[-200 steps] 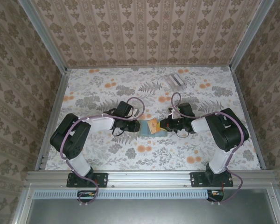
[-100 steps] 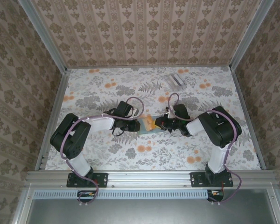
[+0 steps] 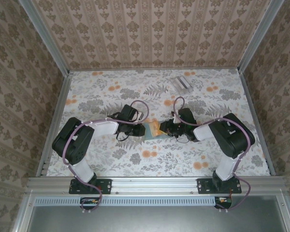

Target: Put the credit cards into the card holder

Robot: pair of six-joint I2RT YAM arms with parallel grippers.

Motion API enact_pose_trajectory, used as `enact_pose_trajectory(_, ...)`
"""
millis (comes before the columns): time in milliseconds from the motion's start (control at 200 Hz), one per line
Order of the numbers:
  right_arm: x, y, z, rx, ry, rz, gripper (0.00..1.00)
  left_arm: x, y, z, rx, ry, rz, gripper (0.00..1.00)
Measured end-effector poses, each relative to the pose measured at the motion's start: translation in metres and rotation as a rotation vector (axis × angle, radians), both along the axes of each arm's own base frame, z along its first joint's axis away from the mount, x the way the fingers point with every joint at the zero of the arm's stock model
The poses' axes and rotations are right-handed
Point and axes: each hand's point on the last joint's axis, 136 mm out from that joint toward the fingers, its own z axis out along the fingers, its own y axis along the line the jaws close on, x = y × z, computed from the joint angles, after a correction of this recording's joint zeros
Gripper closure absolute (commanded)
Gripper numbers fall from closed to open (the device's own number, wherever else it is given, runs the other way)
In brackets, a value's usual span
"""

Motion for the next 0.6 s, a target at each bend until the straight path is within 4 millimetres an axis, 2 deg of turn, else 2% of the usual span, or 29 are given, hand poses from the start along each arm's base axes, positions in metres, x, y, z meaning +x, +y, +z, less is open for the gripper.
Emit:
enact_pose_trajectory(120, -0.005, -0.004, -0.003, -0.072, 0.009, 0.024, 0.9, 0.0, -0.001, 0.0, -0.004, 0.001, 0.0, 0.79)
enact_pose_trajectory(405, -0.012, 0.016, 0.0, -0.11, -0.008, 0.078, 0.9, 0.001, -0.002, -0.001, -0.02, 0.006, 0.014, 0.84)
enact_pose_trajectory(550, -0.013, 0.025, -0.006, -0.1, 0.018, 0.054, 0.92, 0.001, -0.002, -0.001, -0.024, 0.008, 0.019, 0.85)
enact_pose_trajectory(600, -0.012, 0.026, -0.007, -0.093, 0.025, 0.044, 0.9, 0.001, -0.002, -0.002, -0.026, 0.01, 0.025, 0.86)
